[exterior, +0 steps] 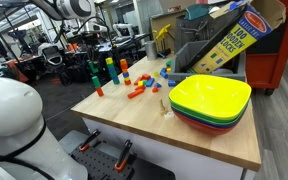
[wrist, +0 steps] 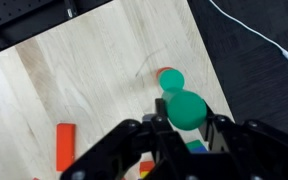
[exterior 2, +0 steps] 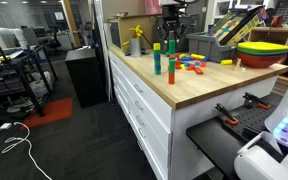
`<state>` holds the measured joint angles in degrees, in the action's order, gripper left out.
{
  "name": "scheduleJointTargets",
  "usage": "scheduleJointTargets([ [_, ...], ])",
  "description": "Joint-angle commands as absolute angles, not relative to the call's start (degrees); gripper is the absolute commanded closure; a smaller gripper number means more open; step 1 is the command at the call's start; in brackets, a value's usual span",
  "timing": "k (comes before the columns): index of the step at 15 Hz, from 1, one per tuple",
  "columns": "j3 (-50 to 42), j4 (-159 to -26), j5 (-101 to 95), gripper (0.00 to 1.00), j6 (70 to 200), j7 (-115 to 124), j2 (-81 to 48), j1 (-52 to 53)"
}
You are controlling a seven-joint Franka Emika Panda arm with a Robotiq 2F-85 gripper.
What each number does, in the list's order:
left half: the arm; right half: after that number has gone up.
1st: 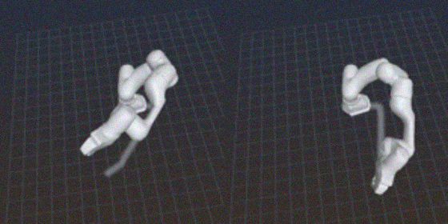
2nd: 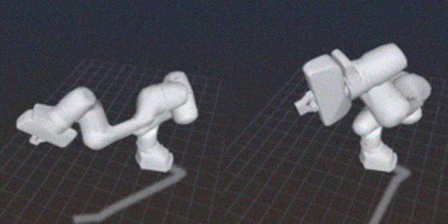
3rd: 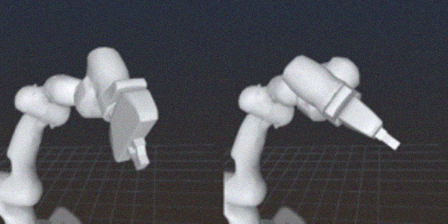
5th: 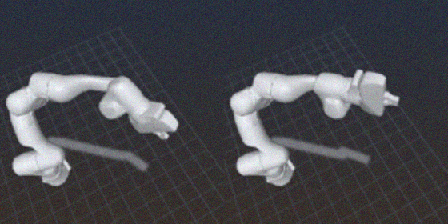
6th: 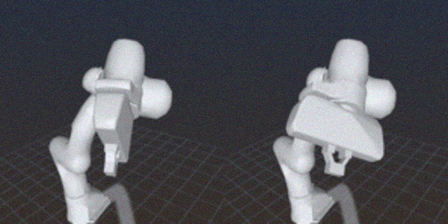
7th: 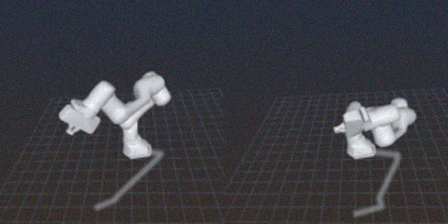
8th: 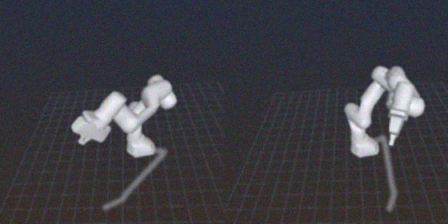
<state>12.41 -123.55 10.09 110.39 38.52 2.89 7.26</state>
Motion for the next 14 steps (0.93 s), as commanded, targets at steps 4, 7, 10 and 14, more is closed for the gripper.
scheduleJointTargets([
  [4,11.1,-122.2,8.6,0.92,110.4,39.6,0.9,7.8],
  [7,11.0,-122.3,9.1,0.92,110.3,39.3,0.5,7.9],
  [10,10.8,-122.0,9.1,0.92,109.9,39.1,-0.1,7.9],
  [14,10.7,-121.9,10.2,0.92,109.4,38.7,-0.1,8.0],
])
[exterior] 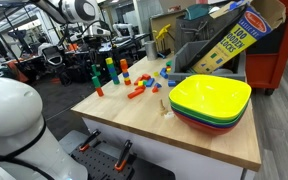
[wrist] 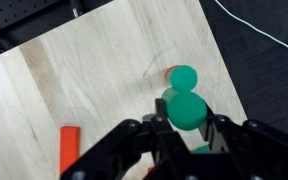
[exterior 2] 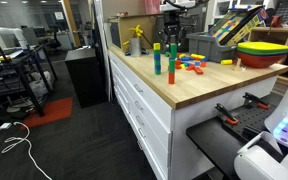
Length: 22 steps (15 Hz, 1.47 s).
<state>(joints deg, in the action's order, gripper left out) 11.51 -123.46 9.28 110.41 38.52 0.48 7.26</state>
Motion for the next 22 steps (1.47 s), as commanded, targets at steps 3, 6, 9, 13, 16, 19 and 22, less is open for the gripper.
scheduleJointTargets([
  [3,10.8,-122.2,10.9,0.92,109.2,38.5,0.3,8.1],
  [6,10.8,-122.5,11.0,0.92,109.3,38.7,0.3,8.4],
  [9,10.7,-122.7,11.1,0.92,109.3,38.7,0.3,8.4],
  [13,10.7,-123.4,11.5,0.92,109.6,38.7,0.5,8.4],
  [16,10.6,-124.0,11.7,0.92,109.9,38.6,0.4,8.4],
  [19,10.5,-123.8,12.0,0.92,110.0,38.5,0.2,8.4],
  [22,10.5,-123.8,13.2,0.92,109.9,38.1,0.6,8.4],
])
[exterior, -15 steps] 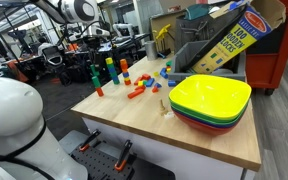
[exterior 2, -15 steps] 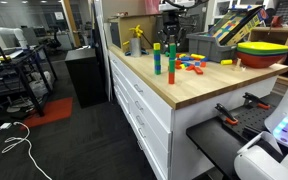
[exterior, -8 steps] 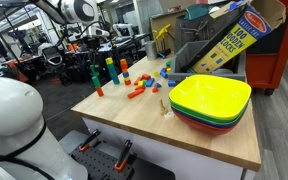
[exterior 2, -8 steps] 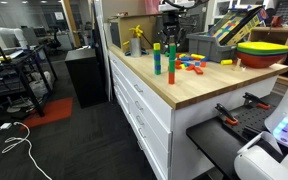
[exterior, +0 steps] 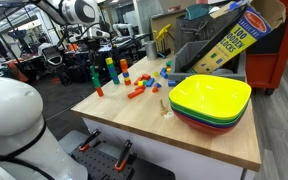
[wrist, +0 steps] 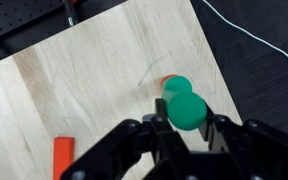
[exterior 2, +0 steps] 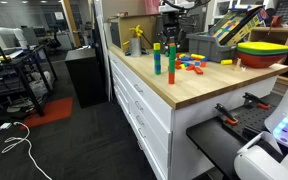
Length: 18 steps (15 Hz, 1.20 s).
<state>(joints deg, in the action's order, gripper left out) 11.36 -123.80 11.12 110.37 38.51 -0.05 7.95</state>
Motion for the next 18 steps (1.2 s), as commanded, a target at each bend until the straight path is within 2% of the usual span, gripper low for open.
scheduleJointTargets([
  [1,10.5,-124.0,13.8,0.92,109.9,38.0,0.8,8.4],
  [18,9.9,-127.1,14.7,0.92,114.1,35.4,4.2,8.2],
])
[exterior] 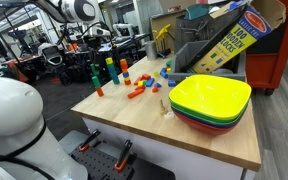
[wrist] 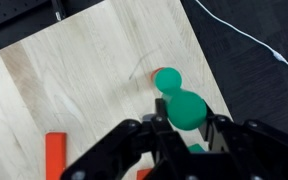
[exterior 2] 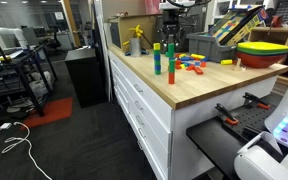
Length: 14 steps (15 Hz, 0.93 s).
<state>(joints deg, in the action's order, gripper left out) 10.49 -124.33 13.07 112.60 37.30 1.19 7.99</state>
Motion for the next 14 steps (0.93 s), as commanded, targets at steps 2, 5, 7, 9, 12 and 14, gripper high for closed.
scheduleJointTargets([
  [2,9.9,-127.7,14.8,0.92,114.2,35.3,4.7,8.2],
  [5,10.0,-128.9,14.9,0.92,114.5,35.2,5.2,8.2],
  [7,10.0,-129.3,14.8,0.92,114.9,35.2,5.3,8.2],
  [9,10.1,-129.5,14.9,0.92,115.1,35.2,5.3,8.3],
  [12,10.3,-129.4,15.0,0.92,115.1,35.0,5.6,8.5],
  [14,10.2,-128.9,15.1,0.92,114.8,34.7,5.5,8.4],
])
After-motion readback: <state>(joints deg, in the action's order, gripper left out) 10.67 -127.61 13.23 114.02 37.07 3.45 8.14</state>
